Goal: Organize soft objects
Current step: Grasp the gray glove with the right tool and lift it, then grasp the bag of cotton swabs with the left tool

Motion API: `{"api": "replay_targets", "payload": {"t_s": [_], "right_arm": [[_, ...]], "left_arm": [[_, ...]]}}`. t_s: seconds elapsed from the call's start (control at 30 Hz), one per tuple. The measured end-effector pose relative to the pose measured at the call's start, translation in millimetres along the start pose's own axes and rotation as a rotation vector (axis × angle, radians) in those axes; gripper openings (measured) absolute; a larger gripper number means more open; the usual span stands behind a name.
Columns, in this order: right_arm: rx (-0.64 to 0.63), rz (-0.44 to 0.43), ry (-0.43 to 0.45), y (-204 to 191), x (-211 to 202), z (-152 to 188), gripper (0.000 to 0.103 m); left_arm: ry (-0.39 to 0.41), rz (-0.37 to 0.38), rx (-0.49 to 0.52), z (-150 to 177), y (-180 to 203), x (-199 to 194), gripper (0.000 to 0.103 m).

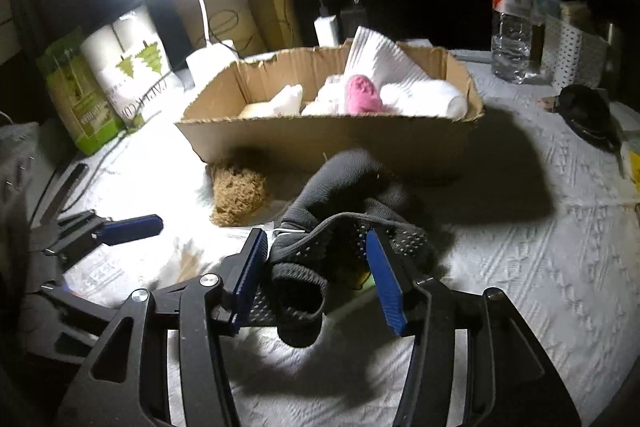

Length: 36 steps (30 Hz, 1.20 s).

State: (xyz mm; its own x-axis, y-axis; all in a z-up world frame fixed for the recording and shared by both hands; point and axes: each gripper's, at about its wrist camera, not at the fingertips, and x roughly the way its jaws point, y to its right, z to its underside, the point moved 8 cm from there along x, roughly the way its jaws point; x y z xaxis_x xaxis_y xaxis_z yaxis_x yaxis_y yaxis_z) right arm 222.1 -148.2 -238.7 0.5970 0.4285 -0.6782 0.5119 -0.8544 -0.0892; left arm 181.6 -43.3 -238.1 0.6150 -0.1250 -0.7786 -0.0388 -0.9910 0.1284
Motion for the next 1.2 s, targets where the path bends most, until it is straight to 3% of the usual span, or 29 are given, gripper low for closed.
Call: {"api": "replay_targets", "payload": {"t_s": [0.1,0.2,0.7,0.77,0.9,1.2], "right_arm": [[-0.009,-0.021,0.005,-0.9,-0.2,0.5,0.032],[-0.026,-0.01,0.008,1.4,-6.5,1.0,0.029],[0.052,0.053,0.083,53.9,-59.9,-0.9,0.028],[0.051,0.048,0.087,53.8,-62.0,-1.9,0.029],[0.038,0.031,0.09,47.1,-63.3,-3.2,0.029],[0.003,0.019,0.108,29.2,-66.6,-19.7,0.029]], "left_arm": [[-0.004,0.004,-0.005,-0.1,-0.1,2.0,0.084],[-0.006,0.013,0.01,-2.0,6.4,4.5,0.084],[-0.033,-0.039,0.085,3.3,20.0,25.0,0.083],[-0.024,-0.035,0.088,3.5,19.0,23.7,0.068],[-0.006,-0.004,0.085,3.2,18.0,16.8,0.056],[0.05,0.035,0.073,-8.3,15.5,-10.3,0.052]]}}
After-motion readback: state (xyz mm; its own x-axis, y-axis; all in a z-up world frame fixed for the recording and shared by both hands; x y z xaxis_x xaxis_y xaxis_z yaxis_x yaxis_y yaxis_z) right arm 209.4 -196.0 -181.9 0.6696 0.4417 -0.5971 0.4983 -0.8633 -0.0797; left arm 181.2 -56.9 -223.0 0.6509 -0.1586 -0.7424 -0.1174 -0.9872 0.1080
